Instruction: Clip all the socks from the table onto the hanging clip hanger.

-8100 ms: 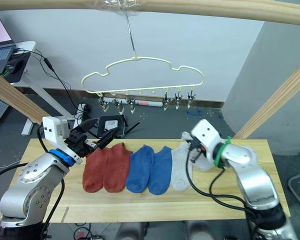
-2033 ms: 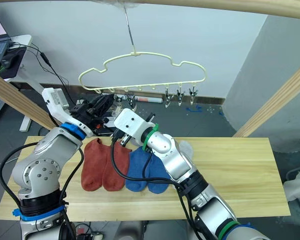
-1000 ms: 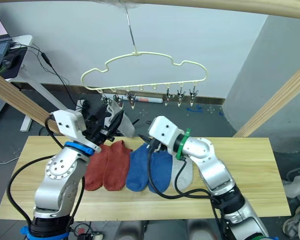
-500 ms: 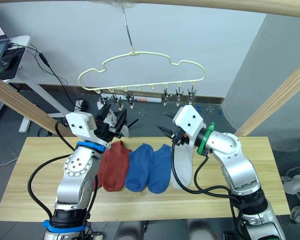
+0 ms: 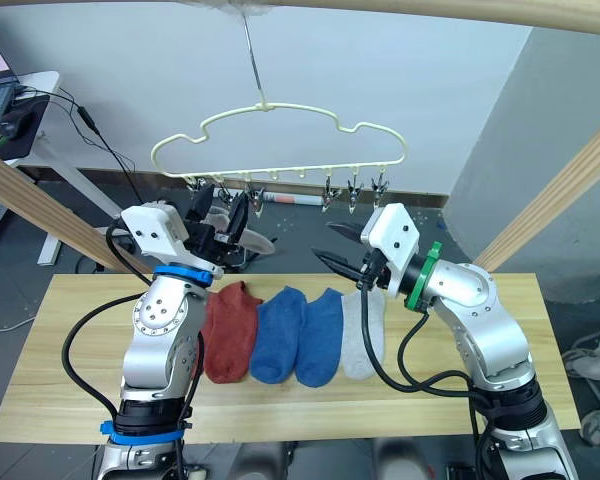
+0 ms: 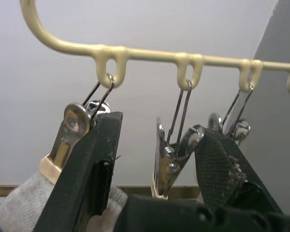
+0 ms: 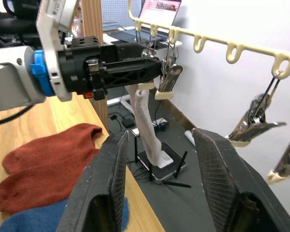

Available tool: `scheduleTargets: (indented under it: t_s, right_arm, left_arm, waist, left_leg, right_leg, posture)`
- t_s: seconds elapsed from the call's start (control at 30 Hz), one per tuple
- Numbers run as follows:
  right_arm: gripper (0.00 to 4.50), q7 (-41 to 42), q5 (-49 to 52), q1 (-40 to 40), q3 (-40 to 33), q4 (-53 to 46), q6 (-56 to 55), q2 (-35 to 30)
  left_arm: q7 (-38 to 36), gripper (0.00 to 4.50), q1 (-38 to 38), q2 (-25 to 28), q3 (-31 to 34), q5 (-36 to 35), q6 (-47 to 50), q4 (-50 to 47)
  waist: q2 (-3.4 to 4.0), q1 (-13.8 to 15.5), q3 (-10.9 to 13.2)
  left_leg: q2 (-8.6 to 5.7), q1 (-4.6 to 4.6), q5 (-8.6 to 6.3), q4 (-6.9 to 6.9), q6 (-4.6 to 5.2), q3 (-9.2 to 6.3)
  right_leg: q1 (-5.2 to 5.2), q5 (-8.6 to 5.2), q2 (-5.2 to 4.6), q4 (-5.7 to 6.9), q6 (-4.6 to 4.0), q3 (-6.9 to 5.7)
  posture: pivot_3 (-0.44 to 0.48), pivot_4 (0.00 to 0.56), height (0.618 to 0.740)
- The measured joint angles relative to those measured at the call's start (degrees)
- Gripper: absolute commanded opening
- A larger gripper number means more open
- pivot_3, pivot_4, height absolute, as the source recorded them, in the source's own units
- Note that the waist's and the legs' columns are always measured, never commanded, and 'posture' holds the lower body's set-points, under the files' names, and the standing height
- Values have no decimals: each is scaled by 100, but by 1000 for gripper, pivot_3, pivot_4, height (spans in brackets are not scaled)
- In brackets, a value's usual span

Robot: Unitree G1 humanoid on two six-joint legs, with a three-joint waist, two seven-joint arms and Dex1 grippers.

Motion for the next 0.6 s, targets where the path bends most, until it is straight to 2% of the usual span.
scheduleTargets:
  t_s: [0.2, 0.3, 0.47, 0.53, 0.6]
  right_arm:
    - [2177, -9, 13, 0, 0, 0, -1, -30]
    - [2206, -11, 15, 0, 0, 0, -1, -37]
    - [2206, -13, 15, 0, 0, 0, -2, -46]
    - [2206, -16, 13, 1, 1, 0, -2, -51]
    - [2206, -53, -15, 7, 18, 0, -4, -57]
  left_arm:
    - [-20, 2606, -26, 0, 0, -8, 0, 2]
    - [-90, 2038, -45, 0, 0, -40, 0, 10]
    - [-254, 521, -54, 0, -1, -225, 0, 35]
    - [-267, 173, -54, 0, 0, -237, -1, 35]
    - [-285, 142, -52, 8, 0, -241, -1, 35]
  waist:
    - [0, 1, 0]
    - [0, 1, 0]
    - [0, 1, 0]
    - [0, 1, 0]
    - [0, 1, 0]
  left_leg:
    - [0, 0, 0, 1, 0, 0]
    - [0, 0, 0, 0, -1, 0]
    - [0, 0, 1, 0, -1, 0]
    - [0, 0, 1, 0, -1, 0]
    - [0, 0, 1, 0, -1, 0]
  right_leg:
    - [0, 0, 0, 0, 0, 0]
    - [0, 0, 0, 0, 0, 0]
    - [0, 0, 0, 0, 0, 0]
    - [0, 0, 0, 0, 0, 0]
    - [0, 0, 0, 0, 0, 0]
  posture:
    - [-49, 348, 735]
    - [-49, 347, 735]
    - [-49, 347, 735]
    - [-48, 346, 735]
    - [-48, 347, 735]
